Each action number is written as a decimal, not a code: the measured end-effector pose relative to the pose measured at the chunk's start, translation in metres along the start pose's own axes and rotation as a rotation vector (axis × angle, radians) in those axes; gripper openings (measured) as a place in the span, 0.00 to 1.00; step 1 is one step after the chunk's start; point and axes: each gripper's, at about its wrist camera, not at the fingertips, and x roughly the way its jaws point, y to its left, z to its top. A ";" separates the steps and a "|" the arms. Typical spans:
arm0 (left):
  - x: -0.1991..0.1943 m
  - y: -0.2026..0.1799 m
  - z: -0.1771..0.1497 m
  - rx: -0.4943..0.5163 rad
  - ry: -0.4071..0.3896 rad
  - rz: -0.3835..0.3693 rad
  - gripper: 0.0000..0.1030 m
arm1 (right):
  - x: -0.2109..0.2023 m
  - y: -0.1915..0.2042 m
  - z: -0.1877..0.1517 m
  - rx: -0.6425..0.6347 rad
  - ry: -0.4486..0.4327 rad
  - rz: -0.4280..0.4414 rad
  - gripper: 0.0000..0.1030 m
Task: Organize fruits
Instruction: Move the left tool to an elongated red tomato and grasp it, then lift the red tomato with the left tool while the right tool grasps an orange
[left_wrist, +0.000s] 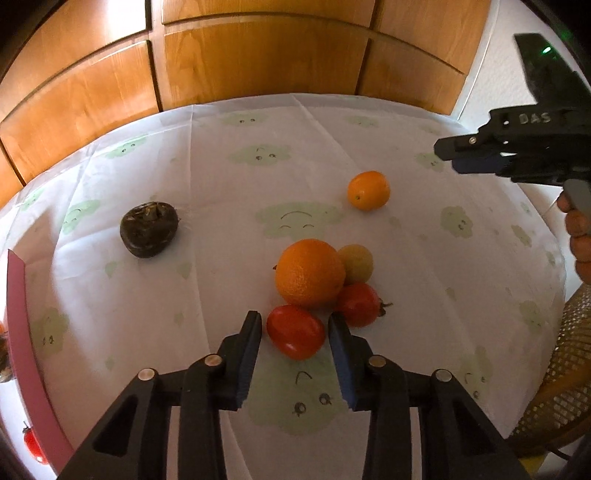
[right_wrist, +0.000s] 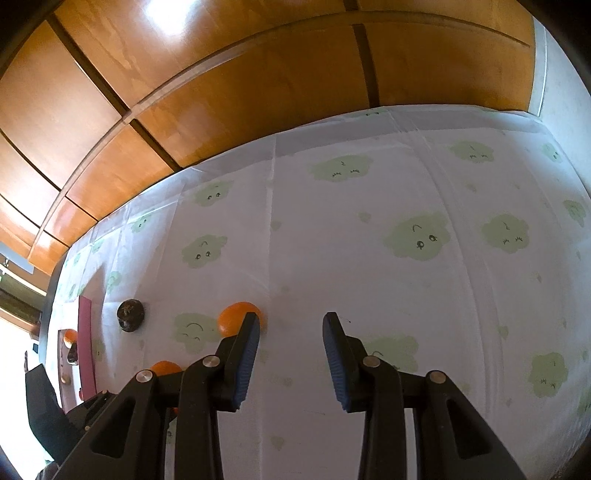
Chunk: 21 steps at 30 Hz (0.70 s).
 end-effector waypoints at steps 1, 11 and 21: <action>0.001 -0.001 0.001 0.004 -0.007 0.002 0.30 | 0.000 0.000 0.000 -0.002 -0.001 -0.002 0.35; -0.021 0.013 -0.032 -0.058 -0.046 0.026 0.29 | 0.007 -0.003 -0.001 0.017 0.031 0.028 0.35; -0.024 0.012 -0.042 -0.050 -0.088 0.025 0.29 | 0.024 0.033 -0.006 -0.085 0.068 0.084 0.44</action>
